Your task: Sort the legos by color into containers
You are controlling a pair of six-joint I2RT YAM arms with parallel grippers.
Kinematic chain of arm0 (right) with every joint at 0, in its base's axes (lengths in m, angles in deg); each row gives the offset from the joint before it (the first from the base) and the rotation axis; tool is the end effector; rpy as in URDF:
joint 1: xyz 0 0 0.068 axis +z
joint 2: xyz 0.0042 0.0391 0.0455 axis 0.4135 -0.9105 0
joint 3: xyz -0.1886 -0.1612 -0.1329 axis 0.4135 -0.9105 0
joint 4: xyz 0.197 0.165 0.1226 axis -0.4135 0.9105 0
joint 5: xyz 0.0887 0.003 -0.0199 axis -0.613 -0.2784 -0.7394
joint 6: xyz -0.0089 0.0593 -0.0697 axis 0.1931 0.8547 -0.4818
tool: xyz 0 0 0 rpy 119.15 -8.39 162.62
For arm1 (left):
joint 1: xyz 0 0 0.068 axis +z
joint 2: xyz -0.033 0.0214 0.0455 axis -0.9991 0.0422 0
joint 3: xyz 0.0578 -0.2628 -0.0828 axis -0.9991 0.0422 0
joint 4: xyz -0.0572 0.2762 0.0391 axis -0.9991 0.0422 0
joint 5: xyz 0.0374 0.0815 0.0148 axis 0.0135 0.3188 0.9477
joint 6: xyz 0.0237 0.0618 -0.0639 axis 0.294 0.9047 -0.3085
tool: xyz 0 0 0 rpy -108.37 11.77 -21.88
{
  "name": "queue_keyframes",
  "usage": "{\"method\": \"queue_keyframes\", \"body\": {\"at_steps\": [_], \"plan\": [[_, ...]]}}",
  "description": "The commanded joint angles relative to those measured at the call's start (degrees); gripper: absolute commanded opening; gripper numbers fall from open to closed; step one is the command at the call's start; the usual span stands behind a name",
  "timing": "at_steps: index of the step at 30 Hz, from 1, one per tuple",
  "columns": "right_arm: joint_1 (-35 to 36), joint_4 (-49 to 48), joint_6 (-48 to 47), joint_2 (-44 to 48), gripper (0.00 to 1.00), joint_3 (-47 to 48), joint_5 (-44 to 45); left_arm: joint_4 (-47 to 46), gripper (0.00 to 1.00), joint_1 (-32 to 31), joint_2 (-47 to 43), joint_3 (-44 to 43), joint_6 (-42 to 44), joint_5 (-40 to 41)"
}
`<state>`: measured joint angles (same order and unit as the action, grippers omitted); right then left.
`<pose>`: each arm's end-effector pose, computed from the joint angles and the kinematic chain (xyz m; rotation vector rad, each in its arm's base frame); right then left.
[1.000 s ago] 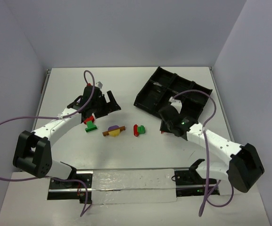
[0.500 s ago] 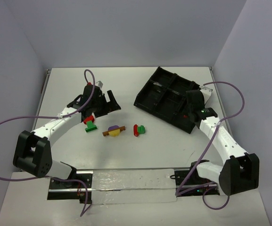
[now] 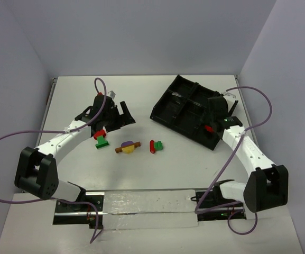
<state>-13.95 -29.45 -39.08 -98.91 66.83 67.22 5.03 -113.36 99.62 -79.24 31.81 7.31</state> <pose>0.3075 0.0241 0.2359 0.5365 2.2184 -0.1242 0.3230 -0.1680 0.2169 -0.2544 2.4352 -0.7046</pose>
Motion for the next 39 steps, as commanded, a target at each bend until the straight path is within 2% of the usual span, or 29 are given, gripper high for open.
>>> {"method": "queue_keyframes", "body": {"at_steps": [1,3,6,9,14,24,30,39], "plan": [[6.18,0.07,-1.77,4.32,0.66,2.55,-0.14,1.03,0.99,0.03,-2.16,-3.52,1.75,2.0],[8.61,-0.83,-1.81,5.28,0.65,1.72,-1.68,1.46,0.99,0.03,-1.68,-3.77,2.08,2.34],[17.18,-3.96,-1.7,5.67,0.66,-0.86,-7.18,1.56,0.99,0.03,-0.86,-3.94,2.13,2.39],[25.71,-6.17,-0.89,2.08,0.71,-2.09,-10.69,1.24,0.99,0.03,-0.66,-3.74,1.86,2.13],[30.69,-7.59,0.49,-5.57,0.74,-1.26,-17.62,1.48,0.98,0.03,-1.42,-3.39,1.77,2.29],[33.03,-8.46,2.05,-16.74,0.73,3.71,-16.78,0.85,0.99,0.03,-1.56,-2.53,1.36,1.28],[33.12,-10.05,3.7,-21.5,0.65,4.85,-16.14,1.15,0.99,0.03,-1.89,-2.33,1.6,1.51],[33.03,-9.97,4.82,-22.11,0.28,4.94,-13.36,0.72,0.99,0.03,-1.81,-1.98,1.51,1.08]]}}
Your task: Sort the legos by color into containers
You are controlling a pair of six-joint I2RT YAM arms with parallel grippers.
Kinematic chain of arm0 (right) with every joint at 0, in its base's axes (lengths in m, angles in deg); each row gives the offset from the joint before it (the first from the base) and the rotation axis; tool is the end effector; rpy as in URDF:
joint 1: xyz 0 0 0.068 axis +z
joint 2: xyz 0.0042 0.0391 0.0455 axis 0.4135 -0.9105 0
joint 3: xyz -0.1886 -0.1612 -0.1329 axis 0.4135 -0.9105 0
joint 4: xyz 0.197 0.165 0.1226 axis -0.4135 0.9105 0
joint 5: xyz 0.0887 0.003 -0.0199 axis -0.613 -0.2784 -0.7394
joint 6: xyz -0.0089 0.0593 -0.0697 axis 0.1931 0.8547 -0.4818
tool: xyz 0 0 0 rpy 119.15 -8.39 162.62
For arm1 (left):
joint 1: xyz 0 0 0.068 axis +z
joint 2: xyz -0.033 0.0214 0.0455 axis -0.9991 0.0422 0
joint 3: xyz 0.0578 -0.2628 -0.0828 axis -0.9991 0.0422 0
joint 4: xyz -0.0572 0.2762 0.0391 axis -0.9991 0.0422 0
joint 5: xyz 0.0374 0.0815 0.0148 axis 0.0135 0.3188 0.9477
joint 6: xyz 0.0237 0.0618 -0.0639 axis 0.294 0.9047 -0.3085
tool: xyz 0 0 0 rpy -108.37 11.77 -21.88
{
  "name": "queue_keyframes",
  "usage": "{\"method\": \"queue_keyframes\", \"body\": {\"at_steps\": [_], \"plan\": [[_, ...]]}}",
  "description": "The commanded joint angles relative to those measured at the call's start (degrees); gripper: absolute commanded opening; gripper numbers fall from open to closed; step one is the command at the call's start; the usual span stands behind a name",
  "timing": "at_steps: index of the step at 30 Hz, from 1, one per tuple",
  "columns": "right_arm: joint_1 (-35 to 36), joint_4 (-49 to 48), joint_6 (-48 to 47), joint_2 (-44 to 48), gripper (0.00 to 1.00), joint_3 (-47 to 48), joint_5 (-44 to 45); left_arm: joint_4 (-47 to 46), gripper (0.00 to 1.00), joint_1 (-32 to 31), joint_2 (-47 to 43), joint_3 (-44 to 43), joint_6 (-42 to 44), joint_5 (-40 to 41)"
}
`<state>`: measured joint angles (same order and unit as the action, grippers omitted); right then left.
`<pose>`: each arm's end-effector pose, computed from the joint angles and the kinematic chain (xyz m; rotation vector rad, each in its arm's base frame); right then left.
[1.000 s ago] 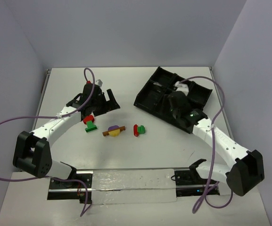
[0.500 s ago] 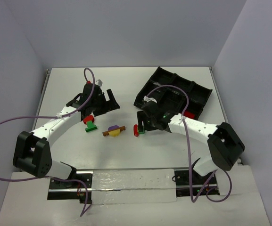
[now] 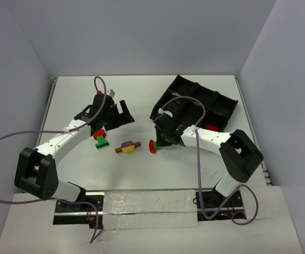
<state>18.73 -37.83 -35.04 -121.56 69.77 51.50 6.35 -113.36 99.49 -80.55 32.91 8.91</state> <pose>0.2753 0.2438 0.1378 -0.1996 2.5720 0.3486 0.3250 -0.1665 0.2237 -0.2441 2.4239 -0.6666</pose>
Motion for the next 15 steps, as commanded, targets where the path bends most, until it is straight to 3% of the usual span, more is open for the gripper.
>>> {"method": "queue_keyframes", "body": {"at_steps": [1,3,5,15], "plan": [[0.35,-1.48,0.78,0.89,0.23,1.89,2.6,-0.82,0.99,0.03,-1.61,-0.62,0.36,-0.84],[0.35,-1.14,0.73,1.84,0.08,1.82,2.98,-1.57,0.99,0.03,-1.51,-0.31,0.06,-2.5],[0.43,-0.81,0.78,2.85,0.01,1.9,3.57,-2.81,0.98,0.03,-1.17,0.26,-0.66,-5.1],[0.35,1.69,0.28,6.9,0.0,4.9,5.42,-17.44,0.96,-1.83,2.18,6.58,-7.09,-23.39]]}}
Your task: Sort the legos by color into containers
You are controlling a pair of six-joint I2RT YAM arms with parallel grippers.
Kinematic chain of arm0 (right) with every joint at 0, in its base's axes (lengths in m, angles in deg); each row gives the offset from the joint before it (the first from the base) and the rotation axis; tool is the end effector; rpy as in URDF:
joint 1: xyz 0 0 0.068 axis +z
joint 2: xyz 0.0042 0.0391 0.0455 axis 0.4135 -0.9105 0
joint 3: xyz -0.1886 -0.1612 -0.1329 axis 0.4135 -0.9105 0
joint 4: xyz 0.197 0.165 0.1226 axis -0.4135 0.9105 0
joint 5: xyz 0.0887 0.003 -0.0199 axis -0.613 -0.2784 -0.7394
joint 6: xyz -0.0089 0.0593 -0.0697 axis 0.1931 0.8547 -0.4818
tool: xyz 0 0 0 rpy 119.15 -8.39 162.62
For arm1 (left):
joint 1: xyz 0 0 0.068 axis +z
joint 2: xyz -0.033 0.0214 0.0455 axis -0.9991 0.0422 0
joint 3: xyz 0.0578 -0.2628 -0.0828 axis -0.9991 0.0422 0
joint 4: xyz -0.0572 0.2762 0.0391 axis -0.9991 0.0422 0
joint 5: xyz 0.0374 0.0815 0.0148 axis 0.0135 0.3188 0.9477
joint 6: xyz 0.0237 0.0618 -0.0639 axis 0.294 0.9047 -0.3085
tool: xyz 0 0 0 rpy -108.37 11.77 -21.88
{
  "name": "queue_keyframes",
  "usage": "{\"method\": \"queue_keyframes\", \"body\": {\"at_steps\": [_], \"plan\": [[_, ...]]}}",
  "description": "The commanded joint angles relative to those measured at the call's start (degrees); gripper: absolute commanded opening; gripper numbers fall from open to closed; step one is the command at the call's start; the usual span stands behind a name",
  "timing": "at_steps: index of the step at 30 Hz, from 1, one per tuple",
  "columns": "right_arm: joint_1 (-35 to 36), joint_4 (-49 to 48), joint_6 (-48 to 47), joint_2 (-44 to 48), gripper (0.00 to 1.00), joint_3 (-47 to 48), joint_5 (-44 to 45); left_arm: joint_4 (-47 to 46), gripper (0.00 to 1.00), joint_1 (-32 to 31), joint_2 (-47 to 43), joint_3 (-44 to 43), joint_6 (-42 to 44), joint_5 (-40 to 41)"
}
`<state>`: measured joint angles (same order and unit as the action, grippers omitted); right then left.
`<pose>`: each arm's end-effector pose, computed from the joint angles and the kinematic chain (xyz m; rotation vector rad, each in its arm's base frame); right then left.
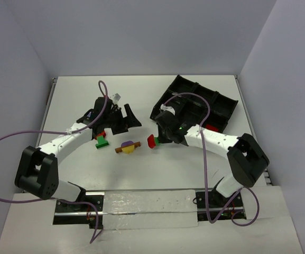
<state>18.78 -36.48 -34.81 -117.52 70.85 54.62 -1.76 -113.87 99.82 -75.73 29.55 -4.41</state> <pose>0.2769 0.2396 0.1672 -0.1606 2.4930 0.3406 0.3136 -0.1853 0.2084 -0.1714 2.4435 -0.9746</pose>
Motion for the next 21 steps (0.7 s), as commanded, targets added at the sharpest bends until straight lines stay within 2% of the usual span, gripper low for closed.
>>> {"method": "queue_keyframes", "body": {"at_steps": [1,11,21], "plan": [[0.31,0.47,0.02,2.8,0.0,4.21,2.4,-10.29,0.96,-1.8,2.63,1.95,-4.21,-10.67],[0.31,0.72,0.46,2.72,0.0,4.96,2.6,-11.89,0.95,-4.39,7.48,1.51,-6.13,-10.93],[0.31,1.58,0.11,4.85,0.0,5.96,1.9,-14.32,0.9,-5.62,12.77,-0.49,-7.67,-12.7]]}}
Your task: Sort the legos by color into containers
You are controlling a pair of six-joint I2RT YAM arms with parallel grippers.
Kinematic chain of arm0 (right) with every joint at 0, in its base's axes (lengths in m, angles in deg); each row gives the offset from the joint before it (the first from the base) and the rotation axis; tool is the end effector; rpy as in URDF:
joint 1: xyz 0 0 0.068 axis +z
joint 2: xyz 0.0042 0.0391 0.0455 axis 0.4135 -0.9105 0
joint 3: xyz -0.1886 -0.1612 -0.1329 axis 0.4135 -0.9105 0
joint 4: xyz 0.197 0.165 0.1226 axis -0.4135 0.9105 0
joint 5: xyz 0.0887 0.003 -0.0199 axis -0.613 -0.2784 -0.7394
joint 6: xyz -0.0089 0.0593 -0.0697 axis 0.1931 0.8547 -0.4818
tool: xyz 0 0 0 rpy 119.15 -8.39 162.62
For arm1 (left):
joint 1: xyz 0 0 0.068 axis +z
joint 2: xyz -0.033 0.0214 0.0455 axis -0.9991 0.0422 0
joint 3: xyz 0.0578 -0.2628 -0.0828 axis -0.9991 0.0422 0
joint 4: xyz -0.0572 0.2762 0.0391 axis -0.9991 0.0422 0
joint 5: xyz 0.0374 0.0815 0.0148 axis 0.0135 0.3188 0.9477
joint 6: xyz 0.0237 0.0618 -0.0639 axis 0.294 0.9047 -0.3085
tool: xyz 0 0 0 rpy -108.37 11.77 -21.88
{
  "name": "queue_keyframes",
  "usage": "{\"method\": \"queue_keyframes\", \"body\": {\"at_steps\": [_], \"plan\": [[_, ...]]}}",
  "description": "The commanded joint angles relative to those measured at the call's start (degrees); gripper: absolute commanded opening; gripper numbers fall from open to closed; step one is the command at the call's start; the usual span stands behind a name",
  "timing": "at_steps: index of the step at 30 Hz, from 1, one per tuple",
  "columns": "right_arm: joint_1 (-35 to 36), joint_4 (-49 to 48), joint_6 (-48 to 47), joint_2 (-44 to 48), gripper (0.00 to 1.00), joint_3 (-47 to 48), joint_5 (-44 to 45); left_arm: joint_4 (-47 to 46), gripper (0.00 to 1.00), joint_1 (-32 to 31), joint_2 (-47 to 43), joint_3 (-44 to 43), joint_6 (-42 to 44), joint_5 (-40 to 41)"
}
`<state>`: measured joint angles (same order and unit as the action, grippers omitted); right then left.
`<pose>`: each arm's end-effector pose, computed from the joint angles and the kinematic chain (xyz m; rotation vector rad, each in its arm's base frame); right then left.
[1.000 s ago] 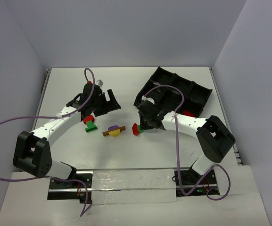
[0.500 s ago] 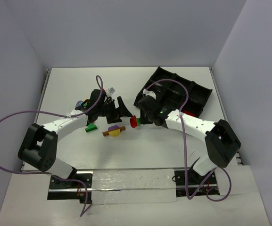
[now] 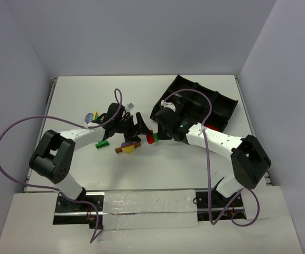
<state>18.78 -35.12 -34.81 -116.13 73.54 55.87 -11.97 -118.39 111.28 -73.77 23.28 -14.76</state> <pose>0.2818 0.2418 0.1905 -0.1416 2.4431 0.3523 0.3077 -0.2310 0.1488 -0.1329 2.5904 -1.2227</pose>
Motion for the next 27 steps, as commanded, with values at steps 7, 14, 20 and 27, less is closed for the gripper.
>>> {"method": "queue_keyframes", "body": {"at_steps": [7,14,20,27], "plan": [[0.42,0.32,0.27,3.97,0.0,3.42,0.42,-4.1,0.85,-2.63,3.34,-4.73,-2.01,-2.17],[0.66,0.27,0.56,3.94,0.0,3.59,0.5,-4.53,0.59,-3.55,5.1,-6.04,-2.63,-2.34],[0.66,0.28,0.38,4.53,0.0,3.14,1.54,-4.51,0.07,-3.48,5.06,-6.04,-2.69,-2.42],[-0.34,0.47,-0.51,4.8,0.0,1.55,2.56,-3.61,0.0,-3.21,2.93,-4.6,-1.52,-2.94]]}}
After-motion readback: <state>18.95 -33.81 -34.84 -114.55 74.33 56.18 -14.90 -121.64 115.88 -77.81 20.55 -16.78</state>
